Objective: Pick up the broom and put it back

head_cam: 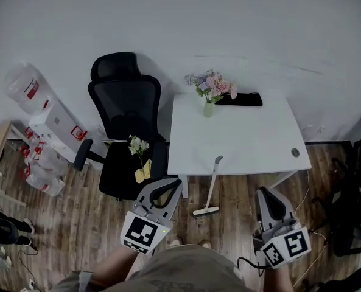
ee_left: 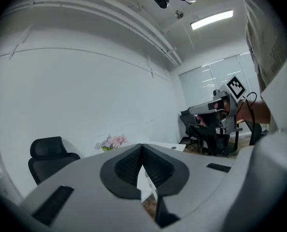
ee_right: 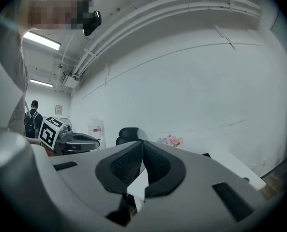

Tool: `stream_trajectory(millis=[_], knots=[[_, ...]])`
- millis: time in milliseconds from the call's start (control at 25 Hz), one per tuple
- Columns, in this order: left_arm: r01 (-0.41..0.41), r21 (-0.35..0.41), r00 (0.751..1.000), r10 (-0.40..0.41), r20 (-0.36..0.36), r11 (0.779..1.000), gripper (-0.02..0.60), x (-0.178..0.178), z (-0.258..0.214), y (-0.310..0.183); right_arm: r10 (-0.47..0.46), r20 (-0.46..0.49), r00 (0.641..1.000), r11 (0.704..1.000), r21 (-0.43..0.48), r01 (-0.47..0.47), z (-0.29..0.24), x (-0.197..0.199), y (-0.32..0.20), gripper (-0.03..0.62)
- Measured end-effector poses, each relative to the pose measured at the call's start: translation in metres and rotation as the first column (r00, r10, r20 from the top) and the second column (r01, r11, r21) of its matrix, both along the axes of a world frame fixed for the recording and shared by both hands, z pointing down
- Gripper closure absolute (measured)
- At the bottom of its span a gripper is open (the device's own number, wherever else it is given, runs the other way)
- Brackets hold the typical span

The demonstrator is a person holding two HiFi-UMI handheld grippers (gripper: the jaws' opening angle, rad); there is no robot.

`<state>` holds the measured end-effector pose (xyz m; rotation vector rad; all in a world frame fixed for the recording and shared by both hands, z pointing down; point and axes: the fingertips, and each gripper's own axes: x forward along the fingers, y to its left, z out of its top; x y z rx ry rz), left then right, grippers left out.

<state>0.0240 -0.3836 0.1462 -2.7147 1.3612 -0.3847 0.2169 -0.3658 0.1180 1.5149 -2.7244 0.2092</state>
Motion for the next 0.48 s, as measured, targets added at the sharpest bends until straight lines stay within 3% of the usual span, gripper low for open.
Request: stream_trajectory(millis=[480], knots=[[0.019,0.008,1.0,-0.019,0.007,1.0,0.566,-0.005,-0.0037,-0.0037,0.008,-0.015,1.0,1.0,0.007,-0.008,-0.0009,0.005,-0.0061,0.557]])
